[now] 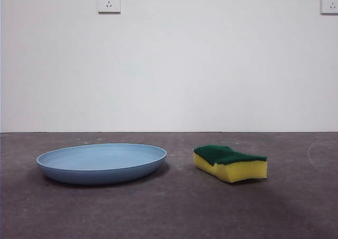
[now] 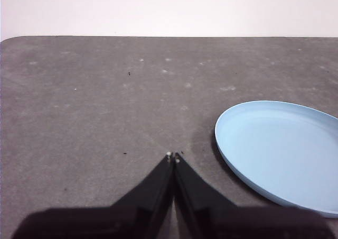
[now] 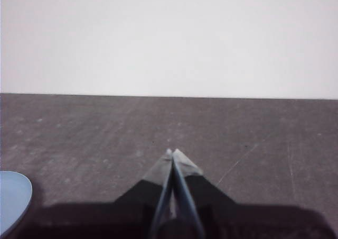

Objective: Pick up the plate,pick up the cloth,clean the plate with the cloth

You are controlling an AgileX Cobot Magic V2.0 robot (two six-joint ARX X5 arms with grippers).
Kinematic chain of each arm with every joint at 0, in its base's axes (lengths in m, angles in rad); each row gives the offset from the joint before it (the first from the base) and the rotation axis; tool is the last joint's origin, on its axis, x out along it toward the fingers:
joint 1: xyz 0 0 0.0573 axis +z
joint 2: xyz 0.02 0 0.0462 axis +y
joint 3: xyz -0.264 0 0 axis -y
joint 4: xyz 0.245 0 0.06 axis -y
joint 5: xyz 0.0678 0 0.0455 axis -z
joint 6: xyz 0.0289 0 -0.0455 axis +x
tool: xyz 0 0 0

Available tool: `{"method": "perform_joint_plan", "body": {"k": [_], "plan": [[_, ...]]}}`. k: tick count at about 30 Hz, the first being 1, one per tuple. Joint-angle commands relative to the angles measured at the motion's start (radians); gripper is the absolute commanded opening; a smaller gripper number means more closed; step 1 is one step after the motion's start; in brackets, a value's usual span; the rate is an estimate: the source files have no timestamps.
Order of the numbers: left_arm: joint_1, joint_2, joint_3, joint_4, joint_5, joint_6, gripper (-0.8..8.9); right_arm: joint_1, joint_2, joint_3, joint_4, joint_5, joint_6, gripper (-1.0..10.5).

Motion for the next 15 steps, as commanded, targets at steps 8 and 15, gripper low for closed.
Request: {"method": "perform_joint_plan", "body": {"k": [8, 15], "plan": [[0.003, -0.003, -0.015, 0.003, -0.001, 0.001, -0.03, 0.002, -0.181, -0.281, 0.166, -0.008, 0.056, 0.0], [0.003, -0.003, -0.015, 0.003, -0.001, 0.001, -0.03, 0.002, -0.19, -0.385, 0.186, -0.008, 0.08, 0.0]]}}
